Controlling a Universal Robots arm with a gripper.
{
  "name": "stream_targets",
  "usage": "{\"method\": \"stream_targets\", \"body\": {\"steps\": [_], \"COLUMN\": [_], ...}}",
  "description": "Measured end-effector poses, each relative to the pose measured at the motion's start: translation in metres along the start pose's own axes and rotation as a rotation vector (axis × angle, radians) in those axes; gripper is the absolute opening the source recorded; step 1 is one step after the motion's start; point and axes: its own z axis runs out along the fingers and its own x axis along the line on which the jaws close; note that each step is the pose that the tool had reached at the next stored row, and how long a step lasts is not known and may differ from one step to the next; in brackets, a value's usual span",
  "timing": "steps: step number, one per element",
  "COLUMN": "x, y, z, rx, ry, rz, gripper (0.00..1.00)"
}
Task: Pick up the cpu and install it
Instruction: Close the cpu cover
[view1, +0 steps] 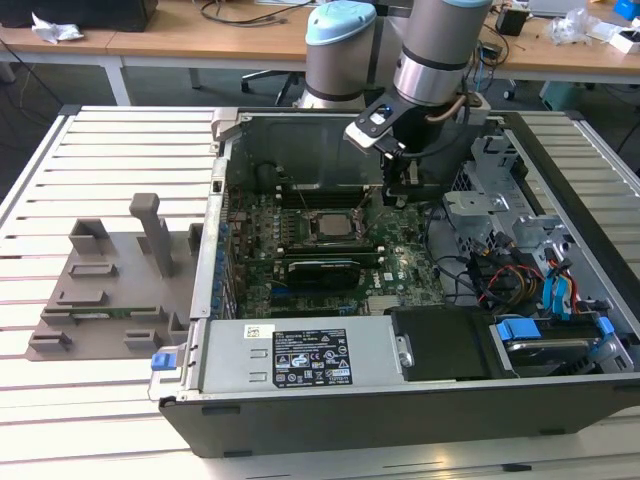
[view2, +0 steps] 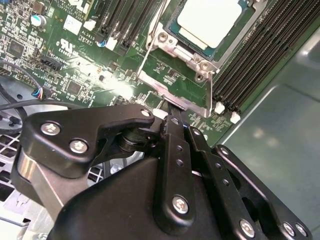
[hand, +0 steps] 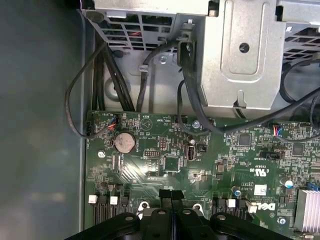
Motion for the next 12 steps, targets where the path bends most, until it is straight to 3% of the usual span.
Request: {"method": "stream_targets", "body": {"steps": [12], "x": [0.0006], "y": [-0.0126], "z": [0.0008], "rx": [0.0000], "ry": [0.0000], "rz": [0.000], "gripper": [0.11]}}
